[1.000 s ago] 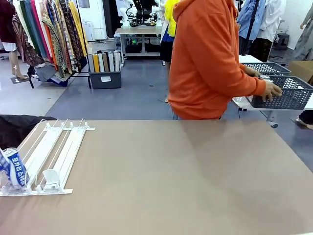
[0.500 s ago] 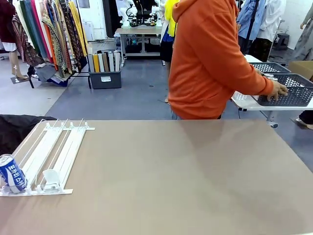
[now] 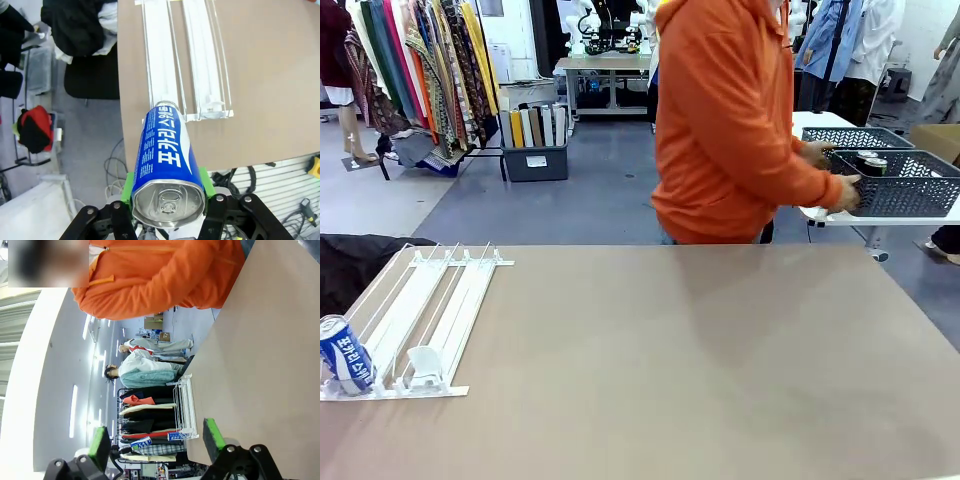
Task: Retrieve and store the cans from the dispenser.
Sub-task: Pick up one can from the Automatic Can Dispenser and place it in the middle of the table.
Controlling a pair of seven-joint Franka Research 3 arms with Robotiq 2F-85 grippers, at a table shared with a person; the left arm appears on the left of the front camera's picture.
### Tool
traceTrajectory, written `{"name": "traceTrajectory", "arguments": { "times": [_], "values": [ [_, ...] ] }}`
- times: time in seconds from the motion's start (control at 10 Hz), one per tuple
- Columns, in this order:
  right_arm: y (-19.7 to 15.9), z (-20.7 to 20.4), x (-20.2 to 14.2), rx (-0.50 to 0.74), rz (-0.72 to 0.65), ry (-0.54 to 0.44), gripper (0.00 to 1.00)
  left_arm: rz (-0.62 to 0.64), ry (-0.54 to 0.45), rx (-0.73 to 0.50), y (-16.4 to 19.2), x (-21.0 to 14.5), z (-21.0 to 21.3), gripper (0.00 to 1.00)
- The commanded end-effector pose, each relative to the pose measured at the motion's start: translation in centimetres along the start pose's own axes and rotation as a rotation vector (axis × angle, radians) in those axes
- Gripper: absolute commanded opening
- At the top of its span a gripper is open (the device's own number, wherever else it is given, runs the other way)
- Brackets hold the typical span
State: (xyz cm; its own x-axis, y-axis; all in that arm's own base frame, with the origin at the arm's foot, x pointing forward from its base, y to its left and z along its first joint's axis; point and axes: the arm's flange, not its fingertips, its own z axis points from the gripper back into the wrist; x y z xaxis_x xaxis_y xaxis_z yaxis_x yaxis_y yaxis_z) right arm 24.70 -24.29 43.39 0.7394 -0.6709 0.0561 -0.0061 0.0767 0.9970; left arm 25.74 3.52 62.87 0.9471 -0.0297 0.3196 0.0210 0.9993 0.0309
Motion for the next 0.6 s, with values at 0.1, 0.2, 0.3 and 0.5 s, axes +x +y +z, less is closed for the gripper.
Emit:
{"name": "traceTrajectory", "arguments": {
  "times": [0.1, 0.2, 0.3, 0.5],
  "values": [
    [0.3, 0.1, 0.2, 0.012, 0.011, -0.001, 1.00, 0.002, 0.003, 0.048, -2.9, 1.0, -0.2, 0.00],
    [0.3, 0.1, 0.2, 0.012, 0.011, -0.001, 1.00, -0.067, -0.011, 0.038, -8.3, 3.4, 0.0, 0.00],
    [0.3, 0.1, 0.2, 0.012, 0.011, -0.001, 1.00, -0.138, -0.052, 0.068, -13.9, 5.4, 0.1, 0.00],
    [0.3, 0.1, 0.2, 0.012, 0.011, -0.001, 1.00, -0.254, -0.121, 0.015, -25.0, 8.9, -2.6, 0.00]
  ]
}}
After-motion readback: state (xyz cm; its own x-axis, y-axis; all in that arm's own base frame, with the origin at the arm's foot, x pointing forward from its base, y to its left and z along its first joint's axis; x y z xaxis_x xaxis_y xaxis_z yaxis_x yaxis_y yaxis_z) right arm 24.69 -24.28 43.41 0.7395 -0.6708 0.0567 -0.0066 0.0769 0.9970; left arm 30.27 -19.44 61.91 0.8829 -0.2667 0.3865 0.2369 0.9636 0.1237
